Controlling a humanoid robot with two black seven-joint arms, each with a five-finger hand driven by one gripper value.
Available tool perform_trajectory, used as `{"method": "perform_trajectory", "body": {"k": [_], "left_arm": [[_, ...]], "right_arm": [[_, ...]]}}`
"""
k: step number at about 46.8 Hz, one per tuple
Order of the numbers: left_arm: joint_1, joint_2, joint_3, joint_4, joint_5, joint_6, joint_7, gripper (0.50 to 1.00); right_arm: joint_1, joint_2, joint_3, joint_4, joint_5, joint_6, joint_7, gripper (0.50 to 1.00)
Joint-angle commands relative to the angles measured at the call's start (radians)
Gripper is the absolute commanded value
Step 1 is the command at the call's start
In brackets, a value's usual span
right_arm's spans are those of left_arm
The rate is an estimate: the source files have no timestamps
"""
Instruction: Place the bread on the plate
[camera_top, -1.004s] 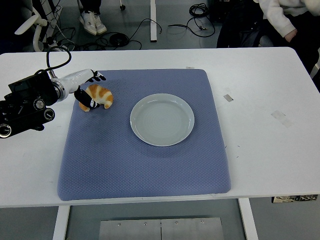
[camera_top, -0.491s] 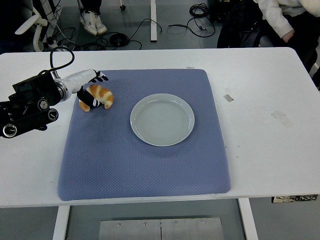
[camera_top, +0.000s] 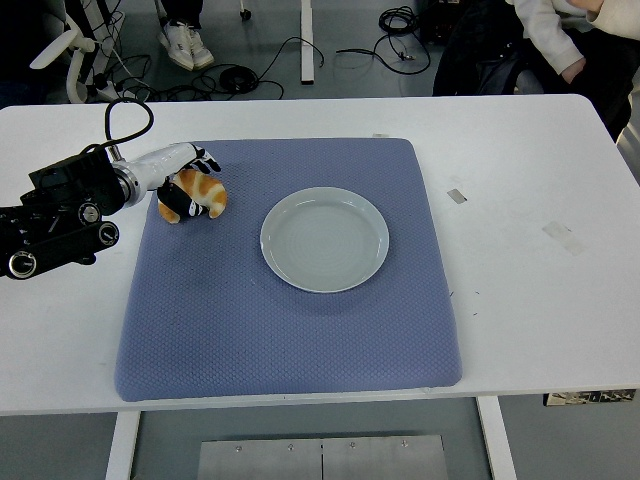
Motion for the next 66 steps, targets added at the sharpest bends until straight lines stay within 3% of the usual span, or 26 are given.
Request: {"method": "perform_trajectory", "body": {"k": [1, 7, 14, 28, 38, 45, 66], "left_arm": [[0.0, 0.0, 0.004, 0.0, 0.0, 0.0, -0.001, 0.748], [0.0, 0.0, 0.002, 0.0, -0.002, 0.0, -0.002, 0.69], [0.0, 0.002, 0.004, 0.0, -0.003, 0.0, -0.002, 0.675], [0.0, 0.002, 0.004, 0.0, -0.003, -0.001, -0.004, 0.593], [0.0, 0.002, 0.004, 0.0, -0.006, -0.004, -0.004, 0.577], [-0.005, 0.005, 0.001, 0.0, -0.018, -0.01, -0.002, 0.522], [-0.083, 0.002, -0.015, -0.005, -0.075, -0.044, -0.001, 0.522]], "right_arm": [[0.0, 0.0, 0.0, 0.0, 0.0, 0.0, 0.0, 1.0], [0.0, 0.0, 0.0, 0.0, 0.0, 0.0, 0.0, 1.0], [0.0, 0.0, 0.0, 0.0, 0.0, 0.0, -0.001, 1.0], [0.0, 0.0, 0.0, 0.0, 0.0, 0.0, 0.0, 1.0], [0.0, 0.0, 0.0, 0.0, 0.0, 0.0, 0.0, 1.0], [0.0, 0.0, 0.0, 0.0, 0.0, 0.0, -0.001, 1.0], [0.0, 0.0, 0.0, 0.0, 0.0, 0.0, -0.001, 1.0]]}}
